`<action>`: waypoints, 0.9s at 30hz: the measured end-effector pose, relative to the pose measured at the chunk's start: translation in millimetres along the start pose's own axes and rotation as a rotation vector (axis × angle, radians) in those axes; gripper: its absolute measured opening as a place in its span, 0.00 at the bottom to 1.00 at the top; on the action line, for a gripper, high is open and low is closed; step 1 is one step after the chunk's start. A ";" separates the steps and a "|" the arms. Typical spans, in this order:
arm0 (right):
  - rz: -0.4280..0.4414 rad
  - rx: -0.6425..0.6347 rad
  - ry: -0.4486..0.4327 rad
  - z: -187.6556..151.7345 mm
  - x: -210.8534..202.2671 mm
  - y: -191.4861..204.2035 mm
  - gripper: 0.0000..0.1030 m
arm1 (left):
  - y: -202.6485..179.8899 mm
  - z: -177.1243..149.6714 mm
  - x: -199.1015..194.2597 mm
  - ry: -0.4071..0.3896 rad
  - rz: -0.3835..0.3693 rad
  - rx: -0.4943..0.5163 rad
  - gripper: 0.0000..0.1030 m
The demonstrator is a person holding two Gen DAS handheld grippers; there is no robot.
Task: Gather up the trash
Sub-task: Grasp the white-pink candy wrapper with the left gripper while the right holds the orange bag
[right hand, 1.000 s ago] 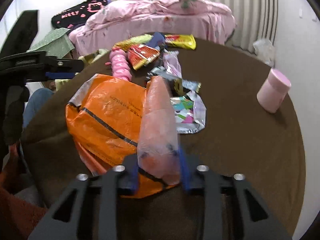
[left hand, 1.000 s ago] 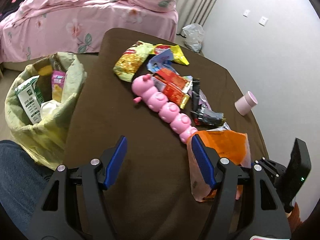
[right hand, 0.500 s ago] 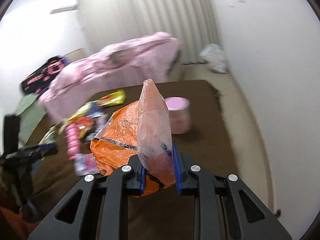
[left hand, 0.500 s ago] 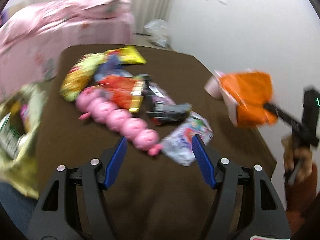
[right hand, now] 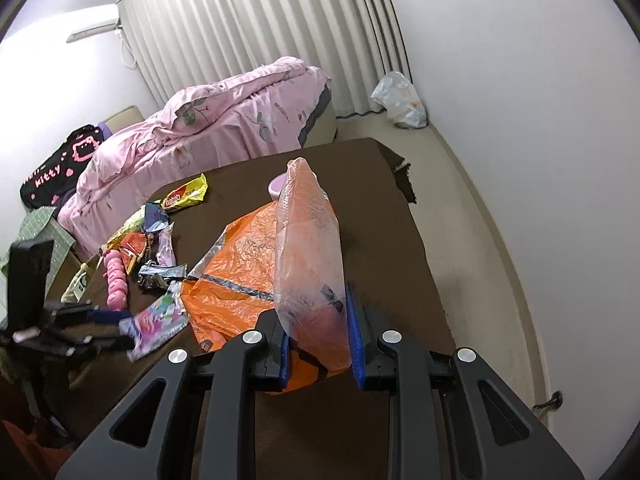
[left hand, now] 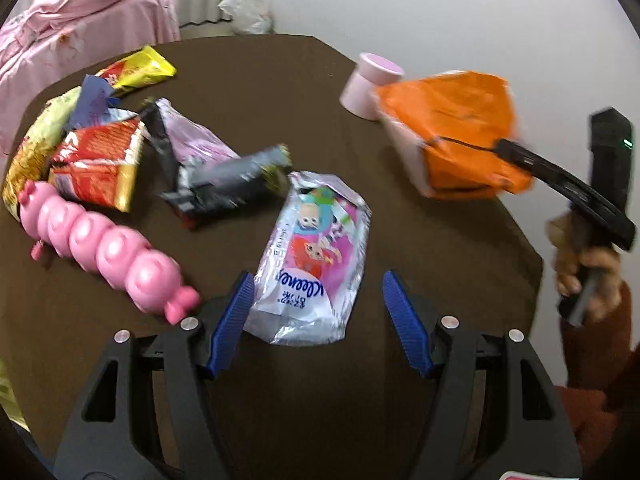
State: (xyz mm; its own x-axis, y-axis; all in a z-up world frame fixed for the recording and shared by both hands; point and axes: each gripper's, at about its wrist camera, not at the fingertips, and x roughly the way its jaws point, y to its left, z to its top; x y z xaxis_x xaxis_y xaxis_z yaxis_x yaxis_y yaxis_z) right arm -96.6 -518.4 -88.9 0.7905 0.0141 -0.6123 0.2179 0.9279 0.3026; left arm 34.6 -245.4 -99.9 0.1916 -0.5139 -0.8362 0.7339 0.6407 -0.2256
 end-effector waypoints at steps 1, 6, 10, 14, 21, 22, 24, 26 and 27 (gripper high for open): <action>0.002 0.002 0.003 -0.2 2.3 2.0 0.22 | -1.8 -1.9 -2.0 0.001 -0.008 -0.004 0.62; 0.023 -0.004 0.008 -3.6 5.4 7.1 0.22 | -0.3 -6.9 0.7 -0.012 0.083 -0.053 0.60; 0.015 -0.024 0.000 -3.3 2.1 11.8 0.22 | -13.9 -6.8 6.7 0.014 0.187 0.015 0.53; 0.017 -0.024 -0.015 -1.6 -4.3 13.0 0.22 | -13.8 -11.9 -3.7 -0.019 0.174 -0.023 0.16; 0.037 -0.046 -0.045 1.2 -17.3 22.6 0.22 | -13.9 -11.1 -53.2 -0.197 0.208 -0.045 0.14; 0.045 -0.053 -0.049 2.7 -18.7 25.9 0.22 | -13.7 -11.7 -59.5 -0.212 0.215 -0.046 0.14; 0.059 -0.071 -0.056 4.3 -21.6 34.7 0.22 | -11.5 -13.1 -72.5 -0.243 0.222 -0.055 0.14; 0.071 -0.089 -0.061 5.8 -23.4 43.1 0.22 | -8.7 -16.9 -84.2 -0.266 0.218 -0.071 0.14; 0.081 -0.104 -0.064 7.0 -24.9 49.9 0.22 | -8.3 -17.4 -86.0 -0.273 0.217 -0.076 0.14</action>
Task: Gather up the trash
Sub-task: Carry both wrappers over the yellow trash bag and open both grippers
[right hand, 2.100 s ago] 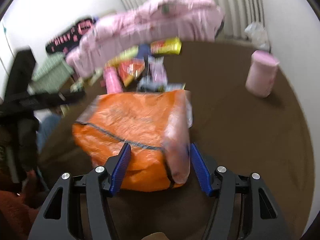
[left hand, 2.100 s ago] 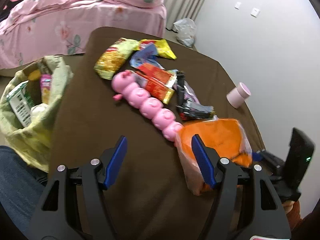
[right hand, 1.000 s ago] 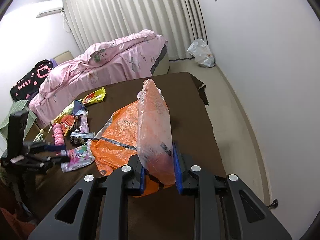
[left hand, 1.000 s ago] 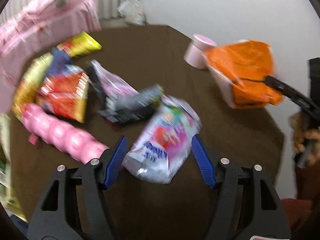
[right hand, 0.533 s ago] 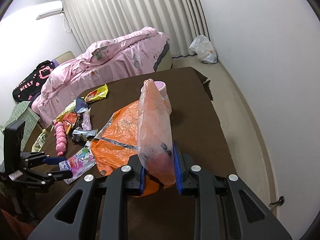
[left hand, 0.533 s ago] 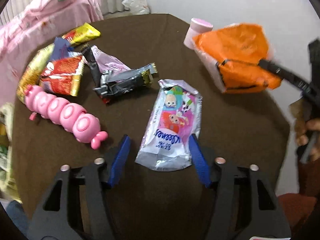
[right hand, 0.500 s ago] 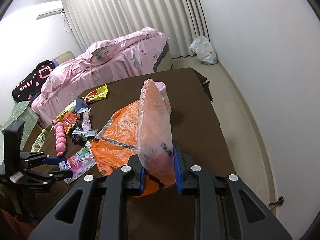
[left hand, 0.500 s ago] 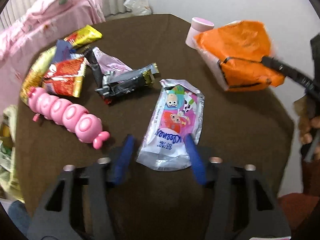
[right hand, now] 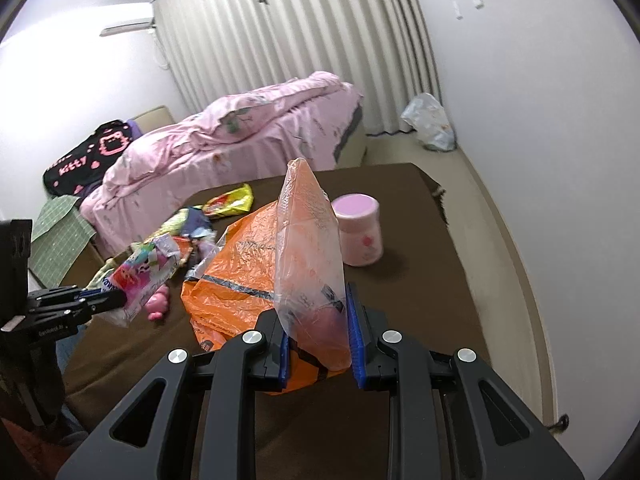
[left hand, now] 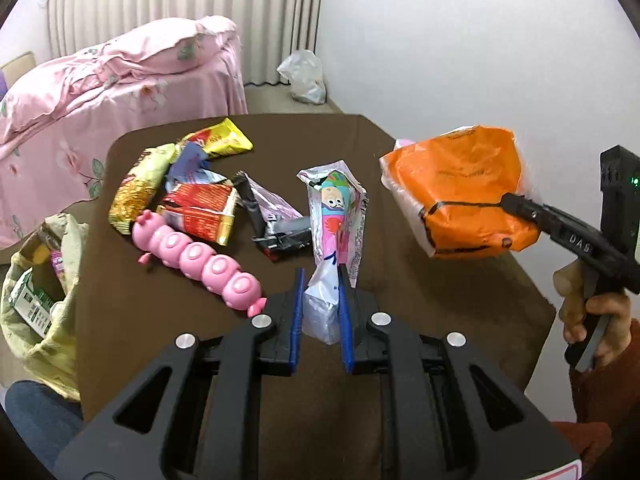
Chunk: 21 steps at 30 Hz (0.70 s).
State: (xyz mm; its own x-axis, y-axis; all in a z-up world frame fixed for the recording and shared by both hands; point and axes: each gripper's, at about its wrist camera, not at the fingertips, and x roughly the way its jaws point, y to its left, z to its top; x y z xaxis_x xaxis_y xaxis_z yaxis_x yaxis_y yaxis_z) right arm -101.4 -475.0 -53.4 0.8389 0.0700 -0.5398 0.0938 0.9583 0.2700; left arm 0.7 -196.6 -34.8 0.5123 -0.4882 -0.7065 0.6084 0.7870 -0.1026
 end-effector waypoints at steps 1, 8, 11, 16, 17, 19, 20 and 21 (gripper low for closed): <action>0.007 -0.009 -0.002 1.5 -0.8 4.4 0.22 | 2.9 -1.0 -4.7 -0.009 -0.001 -0.009 0.14; 0.083 -0.133 -0.041 25.3 -3.1 58.9 0.22 | 44.1 1.6 -42.9 -0.102 0.046 -0.123 0.14; 0.115 -0.217 -0.055 38.2 0.5 93.6 0.22 | 71.3 1.4 -64.8 -0.151 0.093 -0.179 0.14; 0.154 -0.328 -0.058 50.4 7.8 144.2 0.22 | 117.7 -6.8 -93.2 -0.211 0.162 -0.251 0.14; 0.166 -0.348 -0.053 52.3 10.2 153.8 0.22 | 127.5 -8.7 -96.8 -0.217 0.179 -0.266 0.14; 0.179 -0.379 -0.045 55.7 15.8 169.0 0.22 | 149.5 -13.6 -106.3 -0.230 0.222 -0.295 0.14; 0.184 -0.395 -0.039 58.3 19.8 177.1 0.22 | 161.0 -16.0 -111.1 -0.239 0.254 -0.308 0.14; 0.187 -0.406 -0.036 60.9 22.8 182.2 0.22 | 170.2 -18.3 -116.2 -0.248 0.287 -0.320 0.14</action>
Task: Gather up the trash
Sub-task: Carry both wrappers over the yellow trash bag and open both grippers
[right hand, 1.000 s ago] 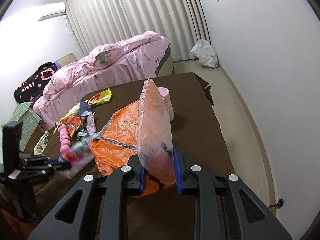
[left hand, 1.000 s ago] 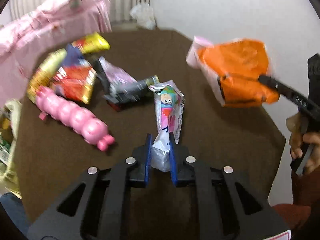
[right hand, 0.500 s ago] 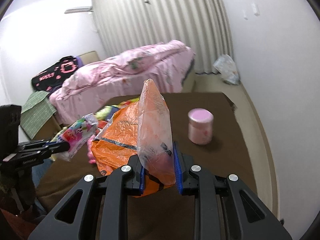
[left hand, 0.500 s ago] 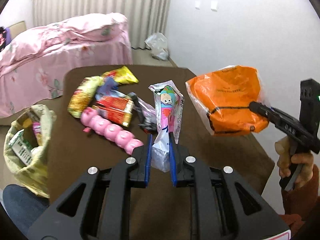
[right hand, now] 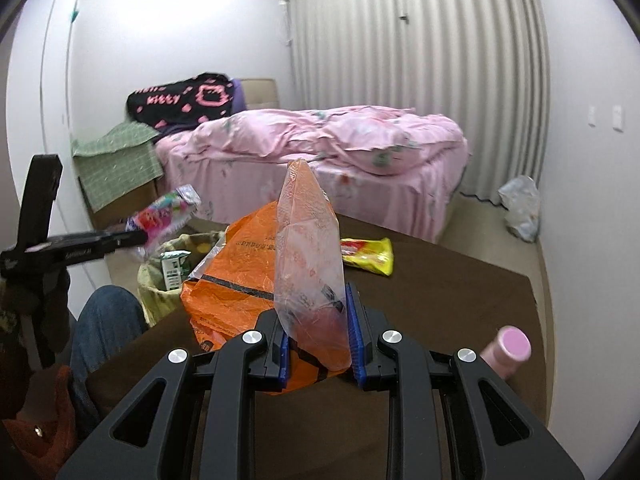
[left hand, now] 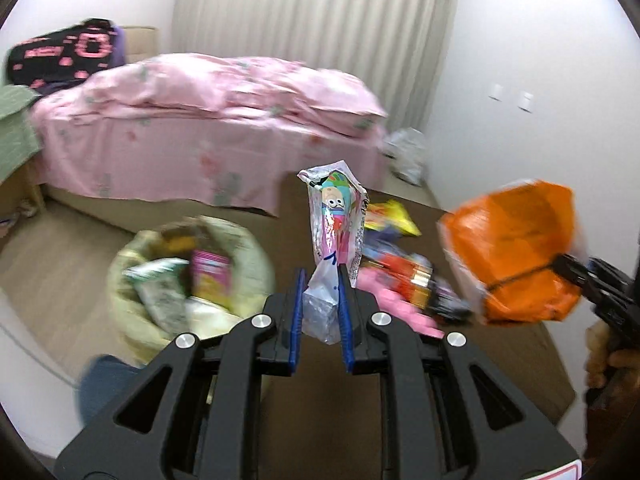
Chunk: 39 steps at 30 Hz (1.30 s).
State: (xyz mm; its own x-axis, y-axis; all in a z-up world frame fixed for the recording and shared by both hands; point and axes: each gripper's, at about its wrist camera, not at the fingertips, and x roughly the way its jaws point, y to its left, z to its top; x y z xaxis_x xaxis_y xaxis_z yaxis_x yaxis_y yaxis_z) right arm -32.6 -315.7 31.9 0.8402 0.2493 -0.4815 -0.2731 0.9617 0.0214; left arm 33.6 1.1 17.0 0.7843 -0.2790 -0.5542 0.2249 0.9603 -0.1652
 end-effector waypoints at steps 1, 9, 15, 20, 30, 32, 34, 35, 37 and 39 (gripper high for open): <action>0.005 -0.019 0.002 6.9 6.1 5.5 0.22 | 10.6 2.9 -0.6 -0.012 0.033 -0.011 0.14; 0.103 -0.139 0.072 54.3 89.3 48.6 0.22 | 109.0 10.4 12.3 -0.042 0.252 -0.179 0.14; 0.197 -0.261 0.202 67.8 185.9 101.4 0.22 | 143.4 -7.5 40.3 -0.007 0.206 -0.287 0.14; 0.285 -0.322 0.337 69.4 261.3 142.0 0.22 | 140.8 -6.0 57.6 0.013 0.089 -0.243 0.14; 0.406 -0.462 0.614 44.7 381.8 207.6 0.22 | 141.0 -23.3 158.1 0.329 0.204 -0.177 0.14; 0.405 -0.485 0.638 40.4 391.4 210.7 0.22 | 147.1 -26.2 162.9 0.344 0.206 -0.203 0.14; 0.407 -0.494 0.649 37.2 397.2 212.2 0.22 | 148.9 -25.7 162.7 0.345 0.203 -0.220 0.14; 0.410 -0.484 0.650 37.7 398.6 209.8 0.22 | 151.2 -26.1 164.3 0.349 0.201 -0.227 0.14; 0.409 -0.446 0.642 39.6 399.4 203.3 0.22 | 153.2 -27.8 166.2 0.356 0.194 -0.239 0.14; 0.397 -0.408 0.626 41.2 395.7 194.2 0.22 | 155.5 -29.1 166.6 0.354 0.189 -0.243 0.14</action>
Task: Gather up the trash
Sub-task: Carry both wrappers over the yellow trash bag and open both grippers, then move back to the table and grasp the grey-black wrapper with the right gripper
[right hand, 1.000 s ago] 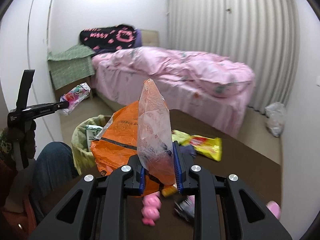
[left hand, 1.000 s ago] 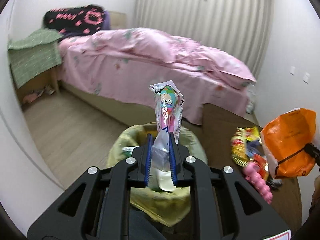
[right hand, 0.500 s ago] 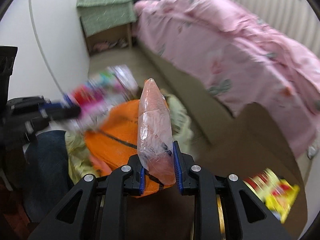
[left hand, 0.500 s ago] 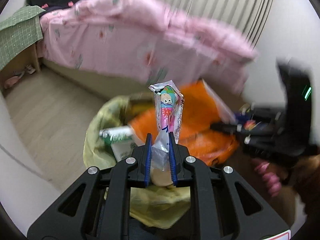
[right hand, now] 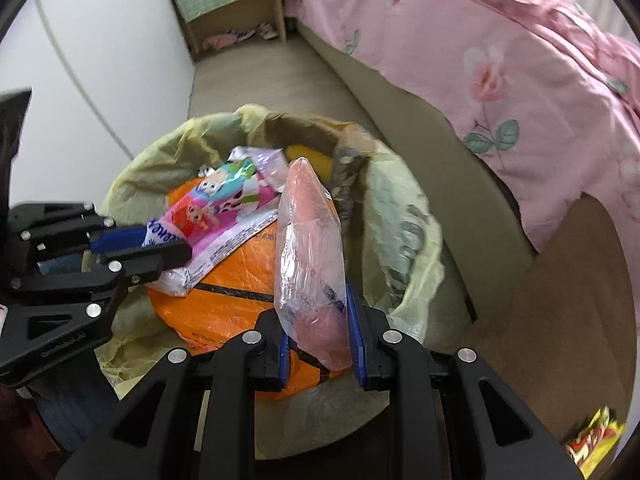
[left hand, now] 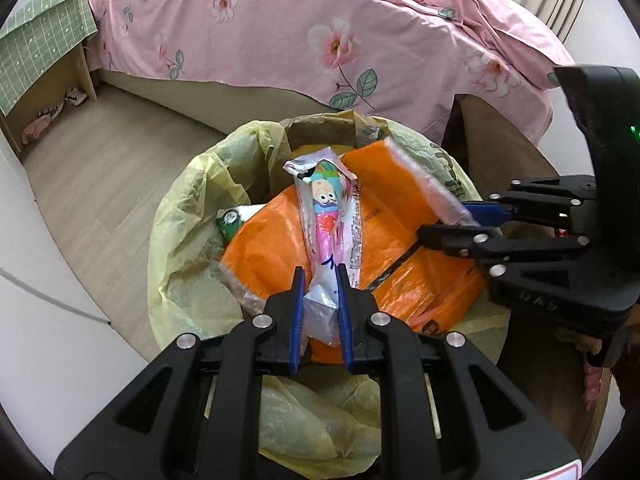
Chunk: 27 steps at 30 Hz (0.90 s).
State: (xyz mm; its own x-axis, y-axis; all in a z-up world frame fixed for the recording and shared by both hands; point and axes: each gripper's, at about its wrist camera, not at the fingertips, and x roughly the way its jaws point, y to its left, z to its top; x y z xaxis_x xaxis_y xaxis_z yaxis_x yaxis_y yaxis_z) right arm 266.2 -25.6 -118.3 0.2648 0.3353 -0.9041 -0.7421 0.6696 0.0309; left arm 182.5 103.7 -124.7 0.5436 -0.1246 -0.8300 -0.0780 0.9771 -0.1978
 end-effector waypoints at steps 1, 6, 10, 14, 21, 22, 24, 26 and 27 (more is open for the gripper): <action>-0.005 0.009 -0.007 -0.9 -2.3 -1.6 0.22 | 0.3 1.0 0.1 -0.001 -0.002 -0.003 0.14; -0.010 0.052 -0.068 -13.7 -16.3 -0.1 0.22 | 6.4 0.4 -0.1 -0.013 -0.013 -0.039 0.14; -0.001 0.074 -0.113 -20.2 -28.0 4.7 0.22 | 7.9 -0.2 -4.3 -0.039 -0.028 -0.046 0.14; -0.003 0.098 -0.160 -24.7 -36.3 5.1 0.22 | 14.2 0.3 -9.7 -0.064 -0.050 -0.079 0.15; 0.020 0.148 -0.175 -29.4 -39.4 6.1 0.26 | 10.0 -1.9 -15.6 -0.077 -0.072 -0.061 0.20; 0.017 0.155 -0.180 -30.2 -39.8 5.5 0.29 | 10.3 -2.6 -18.4 -0.083 -0.067 -0.063 0.24; 0.012 0.163 -0.195 -31.9 -43.7 4.8 0.39 | 10.9 -3.7 -26.2 -0.114 -0.053 -0.079 0.31; 0.006 0.169 -0.219 -34.3 -53.3 3.6 0.45 | 15.0 -6.2 -34.6 -0.135 -0.055 -0.122 0.41; 0.006 0.170 -0.223 -35.5 -58.4 3.0 0.47 | 16.7 -7.1 -37.4 -0.139 -0.059 -0.140 0.42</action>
State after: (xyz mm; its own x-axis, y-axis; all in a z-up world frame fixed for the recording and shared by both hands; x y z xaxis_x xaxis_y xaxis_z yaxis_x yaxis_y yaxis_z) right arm 226.6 -66.7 -80.6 0.4037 0.4651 -0.7878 -0.6351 0.7623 0.1247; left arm 154.9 123.4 -100.7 0.6600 -0.1464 -0.7369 -0.1529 0.9341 -0.3225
